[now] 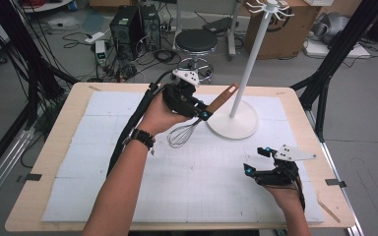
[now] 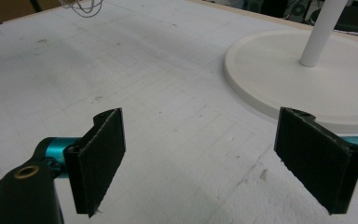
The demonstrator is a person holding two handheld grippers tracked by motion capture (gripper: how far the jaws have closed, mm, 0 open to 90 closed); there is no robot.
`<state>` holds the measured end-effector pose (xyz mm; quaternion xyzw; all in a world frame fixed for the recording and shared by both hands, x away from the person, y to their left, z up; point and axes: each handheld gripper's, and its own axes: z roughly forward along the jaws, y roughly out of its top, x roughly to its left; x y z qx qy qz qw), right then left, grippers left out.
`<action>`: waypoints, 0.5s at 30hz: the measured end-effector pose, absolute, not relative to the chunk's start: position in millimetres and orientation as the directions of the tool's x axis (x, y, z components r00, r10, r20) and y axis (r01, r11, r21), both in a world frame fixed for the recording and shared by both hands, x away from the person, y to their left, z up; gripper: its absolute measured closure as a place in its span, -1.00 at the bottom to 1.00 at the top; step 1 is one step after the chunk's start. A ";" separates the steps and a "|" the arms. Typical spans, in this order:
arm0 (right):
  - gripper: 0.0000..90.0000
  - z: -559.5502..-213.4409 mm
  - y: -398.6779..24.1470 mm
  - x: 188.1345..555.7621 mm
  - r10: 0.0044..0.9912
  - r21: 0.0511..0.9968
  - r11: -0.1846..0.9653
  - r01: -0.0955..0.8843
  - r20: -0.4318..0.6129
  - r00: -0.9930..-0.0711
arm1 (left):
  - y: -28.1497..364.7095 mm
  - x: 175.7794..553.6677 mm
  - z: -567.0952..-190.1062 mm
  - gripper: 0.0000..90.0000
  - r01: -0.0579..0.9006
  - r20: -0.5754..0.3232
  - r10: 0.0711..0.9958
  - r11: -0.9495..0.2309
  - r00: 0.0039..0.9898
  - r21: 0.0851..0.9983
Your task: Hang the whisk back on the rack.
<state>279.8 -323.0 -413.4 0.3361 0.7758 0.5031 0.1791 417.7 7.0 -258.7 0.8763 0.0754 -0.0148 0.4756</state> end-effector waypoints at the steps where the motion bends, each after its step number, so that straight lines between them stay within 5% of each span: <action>1: -0.65 -413.5 -322.9 279.9 0.702 0.901 0.268 0.342 0.060 -0.710 | 5.3 418.5 -256.6 0.59 0.142 -0.096 0.114 -0.530 0.989 0.836; 15: -0.65 -413.4 -322.8 279.8 0.699 0.902 0.264 0.341 0.064 -0.712 | -9.8 449.1 -213.6 0.59 0.115 -0.080 0.094 -0.477 0.992 0.871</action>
